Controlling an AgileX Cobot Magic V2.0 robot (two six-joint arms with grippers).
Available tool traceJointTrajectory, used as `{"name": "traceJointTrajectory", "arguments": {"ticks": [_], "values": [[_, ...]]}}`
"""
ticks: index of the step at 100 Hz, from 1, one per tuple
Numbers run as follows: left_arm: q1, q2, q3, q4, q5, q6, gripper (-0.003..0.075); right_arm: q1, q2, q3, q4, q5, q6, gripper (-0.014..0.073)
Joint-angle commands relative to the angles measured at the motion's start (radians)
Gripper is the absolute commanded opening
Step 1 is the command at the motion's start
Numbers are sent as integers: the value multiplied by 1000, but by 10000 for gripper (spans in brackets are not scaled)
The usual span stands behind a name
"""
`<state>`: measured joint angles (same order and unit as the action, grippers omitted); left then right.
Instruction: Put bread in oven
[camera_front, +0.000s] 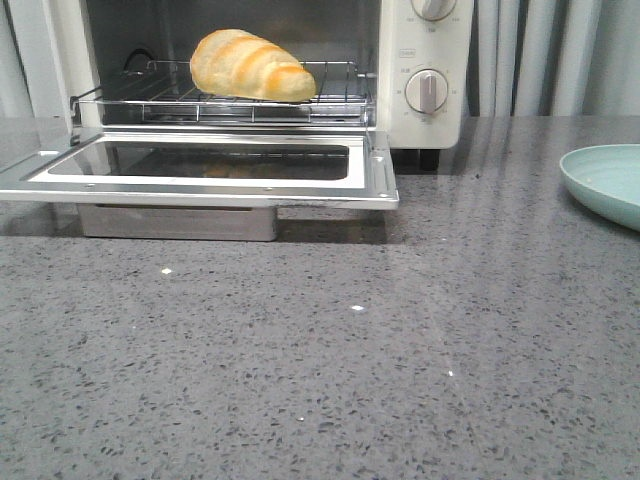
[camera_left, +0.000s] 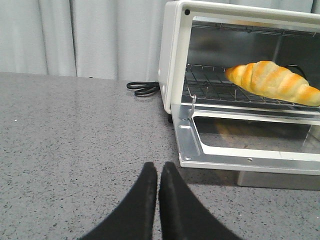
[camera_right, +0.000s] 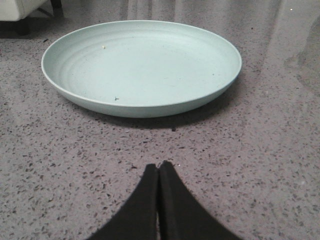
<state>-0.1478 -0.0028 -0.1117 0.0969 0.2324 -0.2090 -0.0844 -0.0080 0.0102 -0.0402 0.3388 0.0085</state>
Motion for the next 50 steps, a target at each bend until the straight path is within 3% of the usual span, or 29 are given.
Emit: {"name": "traceJointTrajectory", "arguments": {"ticks": [1,36,50], "values": [[0,-26,-26,-7,-77,-1,-21,-7,-12,24,-3,-20,-9,-68],[0,-26,-26,-7,-77,-1,-21,-7,-12,24,-3,-20,-9,-68],[3,-26,-25,235,-62,1,-21,-7,-12,24,-3,-20,-9,-68]]}}
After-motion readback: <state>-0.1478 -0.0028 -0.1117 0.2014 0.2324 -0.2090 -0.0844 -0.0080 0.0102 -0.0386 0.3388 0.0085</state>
